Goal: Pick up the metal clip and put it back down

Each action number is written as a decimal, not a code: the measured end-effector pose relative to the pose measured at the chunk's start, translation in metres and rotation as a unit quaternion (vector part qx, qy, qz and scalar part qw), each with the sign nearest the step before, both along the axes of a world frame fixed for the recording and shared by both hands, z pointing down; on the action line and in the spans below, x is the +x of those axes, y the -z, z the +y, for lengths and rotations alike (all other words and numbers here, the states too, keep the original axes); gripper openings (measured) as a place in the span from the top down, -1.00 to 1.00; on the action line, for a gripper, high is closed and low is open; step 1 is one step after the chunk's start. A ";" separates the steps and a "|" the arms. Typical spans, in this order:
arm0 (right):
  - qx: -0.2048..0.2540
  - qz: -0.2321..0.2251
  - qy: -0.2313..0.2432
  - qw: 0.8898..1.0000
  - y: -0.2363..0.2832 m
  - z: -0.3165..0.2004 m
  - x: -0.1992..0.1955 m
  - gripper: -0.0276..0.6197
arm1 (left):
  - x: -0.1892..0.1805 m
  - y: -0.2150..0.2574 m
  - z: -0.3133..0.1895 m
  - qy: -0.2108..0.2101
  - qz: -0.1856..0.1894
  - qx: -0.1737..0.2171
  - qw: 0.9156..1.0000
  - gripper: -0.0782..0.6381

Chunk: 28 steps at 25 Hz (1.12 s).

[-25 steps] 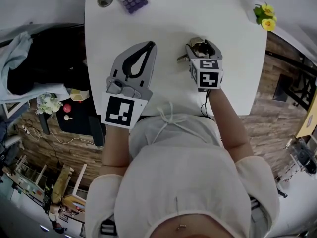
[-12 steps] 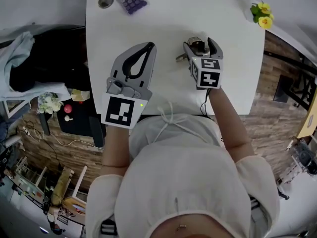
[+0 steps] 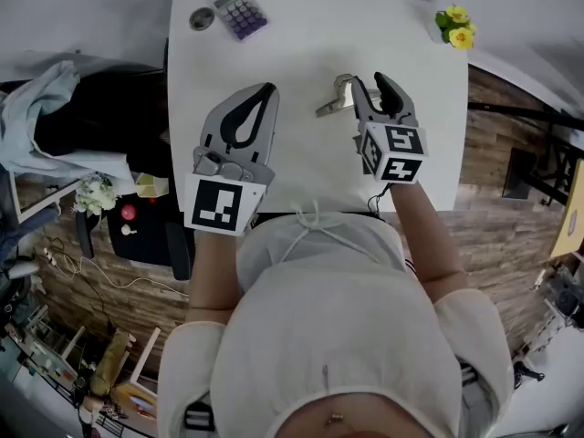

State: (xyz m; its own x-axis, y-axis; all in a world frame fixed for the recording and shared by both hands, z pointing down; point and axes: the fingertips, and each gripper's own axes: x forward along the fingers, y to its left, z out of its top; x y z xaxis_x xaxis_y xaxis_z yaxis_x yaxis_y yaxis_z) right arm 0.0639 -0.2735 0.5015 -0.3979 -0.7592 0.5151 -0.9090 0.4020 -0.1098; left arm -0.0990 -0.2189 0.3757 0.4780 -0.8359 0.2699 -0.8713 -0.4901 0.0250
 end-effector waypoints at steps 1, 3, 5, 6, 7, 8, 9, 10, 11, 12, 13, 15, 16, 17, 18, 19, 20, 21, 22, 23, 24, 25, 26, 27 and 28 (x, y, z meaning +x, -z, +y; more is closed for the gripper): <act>0.019 -0.008 -0.001 1.000 0.014 0.001 0.003 0.48 | 0.001 0.004 0.002 0.000 0.002 0.004 1.000 0.73; 0.056 -0.011 -0.003 0.998 0.040 0.006 0.009 0.64 | 0.004 0.013 0.008 -0.001 0.004 0.013 1.000 0.73; 0.090 -0.003 -0.008 0.996 0.064 0.011 0.017 0.79 | 0.006 0.023 0.013 -0.001 0.002 0.024 1.000 0.73; 0.106 0.001 -0.009 0.994 0.075 0.014 0.020 0.86 | 0.007 0.028 0.016 -0.001 0.001 0.029 1.000 0.73; 0.121 0.003 -0.010 0.993 0.086 0.016 0.023 0.90 | 0.009 0.033 0.018 -0.002 0.000 0.034 0.999 0.73; 0.136 0.005 -0.008 0.991 0.096 0.019 0.026 0.90 | 0.010 0.038 0.020 -0.002 -0.001 0.038 0.999 0.73; 0.149 0.006 -0.006 0.989 0.106 0.022 0.027 0.90 | 0.010 0.042 0.022 -0.003 -0.003 0.043 0.999 0.73; 0.162 0.007 -0.004 0.987 0.115 0.025 0.029 0.90 | 0.010 0.046 0.024 -0.003 -0.003 0.048 0.999 0.73; 0.174 0.008 -0.002 0.985 0.123 0.029 0.030 0.90 | 0.011 0.051 0.026 -0.002 -0.003 0.056 0.998 0.73; 0.186 0.008 0.000 0.983 0.131 0.033 0.032 0.90 | 0.011 0.056 0.027 -0.001 0.000 0.068 0.998 0.73; 0.197 0.009 0.002 0.980 0.139 0.037 0.034 0.90 | 0.012 0.062 0.028 0.001 0.004 0.083 0.997 0.73; 0.216 0.010 0.006 0.976 0.153 0.045 0.039 0.90 | 0.015 0.071 0.030 0.000 0.002 0.099 0.995 0.73; 0.224 0.009 0.007 0.975 0.159 0.048 0.041 0.90 | 0.015 0.073 0.032 -0.002 -0.004 0.099 0.995 0.73; 0.231 0.007 0.008 0.973 0.165 0.051 0.043 0.90 | 0.016 0.074 0.033 -0.004 -0.008 0.099 0.995 0.73; 0.238 0.005 0.009 0.971 0.170 0.053 0.045 0.90 | 0.016 0.076 0.033 -0.003 -0.008 0.102 0.995 0.73; 0.244 0.002 0.011 0.970 0.174 0.056 0.046 0.90 | 0.016 0.078 0.033 -0.002 -0.006 0.107 0.994 0.73; 0.250 -0.001 0.012 0.968 0.179 0.059 0.048 0.90 | 0.015 0.079 0.034 -0.001 -0.004 0.111 0.994 0.73; 0.256 -0.004 0.013 0.966 0.184 0.061 0.049 0.90 | 0.015 0.081 0.034 0.001 -0.004 0.112 0.994 0.73; 0.263 -0.007 0.014 0.965 0.188 0.064 0.052 0.90 | 0.015 0.082 0.035 0.002 -0.005 0.114 0.994 0.73; 0.268 -0.011 0.015 0.963 0.193 0.066 0.055 0.90 | 0.017 0.084 0.037 0.003 -0.006 0.114 0.993 0.73; 0.273 -0.016 0.015 0.962 0.198 0.069 0.057 0.90 | 0.018 0.086 0.039 0.004 -0.007 0.115 0.993 0.73; 0.276 -0.021 0.016 0.961 0.201 0.072 0.060 0.90 | 0.019 0.087 0.040 0.005 -0.008 0.115 0.993 0.73; 0.279 -0.026 0.017 0.960 0.204 0.074 0.061 0.90 | 0.020 0.087 0.042 0.006 -0.009 0.115 0.993 0.73; 0.281 -0.030 0.018 0.959 0.207 0.077 0.062 0.90 | 0.021 0.088 0.043 0.007 -0.010 0.114 0.993 0.73; 0.283 -0.033 0.019 0.958 0.208 0.079 0.063 0.91 | 0.022 0.088 0.044 0.008 -0.011 0.114 0.993 0.73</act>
State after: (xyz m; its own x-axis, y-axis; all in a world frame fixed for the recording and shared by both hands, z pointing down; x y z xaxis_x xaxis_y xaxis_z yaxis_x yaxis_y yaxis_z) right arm 0.1270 -0.1950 0.2930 -0.4491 -0.8935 -0.0022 -0.8908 0.4475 0.0788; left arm -0.0772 -0.1747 0.2880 0.4609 -0.8835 0.0833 -0.8778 -0.4677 -0.1037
